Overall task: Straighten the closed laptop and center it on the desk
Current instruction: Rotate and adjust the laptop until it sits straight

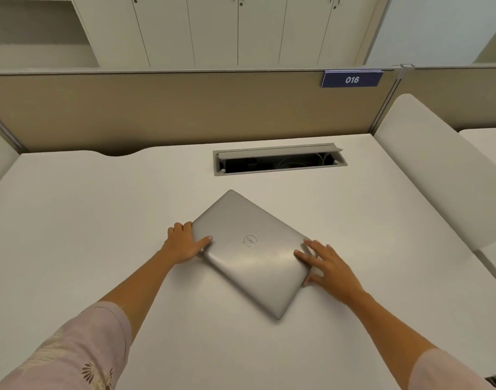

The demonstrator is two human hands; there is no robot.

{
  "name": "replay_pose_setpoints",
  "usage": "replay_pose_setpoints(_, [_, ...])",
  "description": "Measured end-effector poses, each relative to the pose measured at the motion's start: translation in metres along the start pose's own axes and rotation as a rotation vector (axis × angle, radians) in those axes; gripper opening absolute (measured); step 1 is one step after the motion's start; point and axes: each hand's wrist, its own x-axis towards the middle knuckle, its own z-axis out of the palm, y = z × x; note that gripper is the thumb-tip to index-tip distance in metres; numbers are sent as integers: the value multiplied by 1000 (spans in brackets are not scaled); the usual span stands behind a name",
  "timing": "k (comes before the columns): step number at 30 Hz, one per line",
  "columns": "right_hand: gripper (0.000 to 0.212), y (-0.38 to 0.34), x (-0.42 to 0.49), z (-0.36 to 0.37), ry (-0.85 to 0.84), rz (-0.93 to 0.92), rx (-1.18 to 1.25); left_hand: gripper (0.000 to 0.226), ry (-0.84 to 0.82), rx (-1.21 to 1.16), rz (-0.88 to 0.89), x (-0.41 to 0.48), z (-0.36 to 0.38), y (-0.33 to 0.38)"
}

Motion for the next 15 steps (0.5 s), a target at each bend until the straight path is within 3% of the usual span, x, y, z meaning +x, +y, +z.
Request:
replay_pose_setpoints(3, [74,8,-5,-2,165,270,304,75,-29,-43,-8,-1,-4,1])
replay_pose_setpoints(6, [50,3,-16,5,410,458,430,68,-39,-117,-18,1,-6,2])
replay_pose_setpoints(8, [43,-9,-20,10,485,488,493,65,-32,-148,-28,2,-6,3])
replay_pose_setpoints(15, [74,-77,-19,25,364,692,835,74,-27,-206,-123,5,-8,17])
